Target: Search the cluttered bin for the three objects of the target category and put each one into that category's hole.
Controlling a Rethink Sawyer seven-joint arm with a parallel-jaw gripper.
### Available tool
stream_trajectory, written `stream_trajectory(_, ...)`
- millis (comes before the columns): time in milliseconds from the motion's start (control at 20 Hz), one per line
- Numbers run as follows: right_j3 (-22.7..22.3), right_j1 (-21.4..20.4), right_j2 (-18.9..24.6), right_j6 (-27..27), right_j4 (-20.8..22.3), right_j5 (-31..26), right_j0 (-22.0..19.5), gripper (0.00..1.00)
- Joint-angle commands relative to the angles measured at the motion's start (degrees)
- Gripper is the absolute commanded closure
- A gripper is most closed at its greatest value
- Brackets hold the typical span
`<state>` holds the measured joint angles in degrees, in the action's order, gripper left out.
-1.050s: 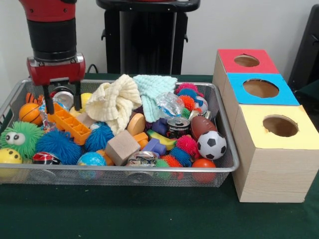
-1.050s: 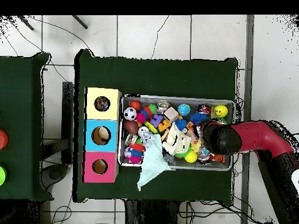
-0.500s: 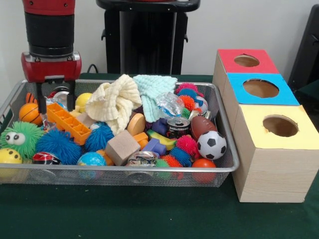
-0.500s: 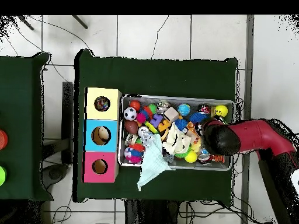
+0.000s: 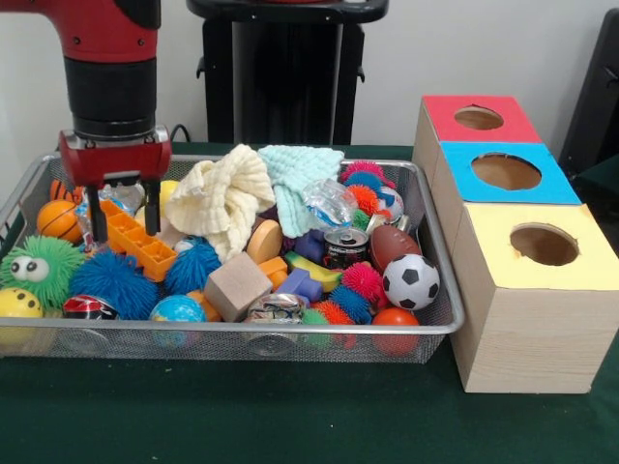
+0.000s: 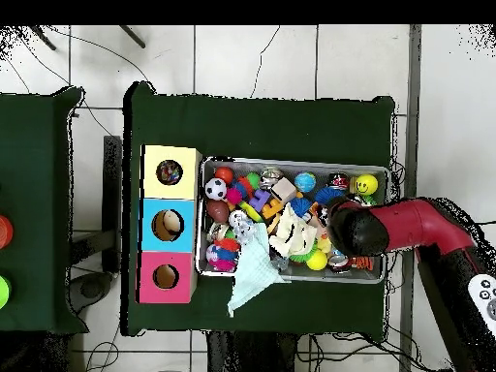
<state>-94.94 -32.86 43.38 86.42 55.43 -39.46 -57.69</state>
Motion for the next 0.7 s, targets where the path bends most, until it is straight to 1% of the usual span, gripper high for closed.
stream_trajectory(50, 4.9, 7.4, -3.9, -11.8, 2.7, -1.4, -0.8, 0.0)
stream_trajectory(200, 5.6, 8.6, -4.0, -12.2, 2.6, -1.3, -0.8, 0.0)
stream_trajectory(350, 5.9, 8.8, -3.7, -13.7, 2.0, -2.4, -0.9, 0.0)
stream_trajectory(450, 6.1, 8.7, -3.8, -14.3, 2.3, -2.5, -0.7, 0.0)
stream_trajectory(700, 6.2, 10.4, -4.6, -13.8, 3.8, -0.8, -0.5, 0.0)
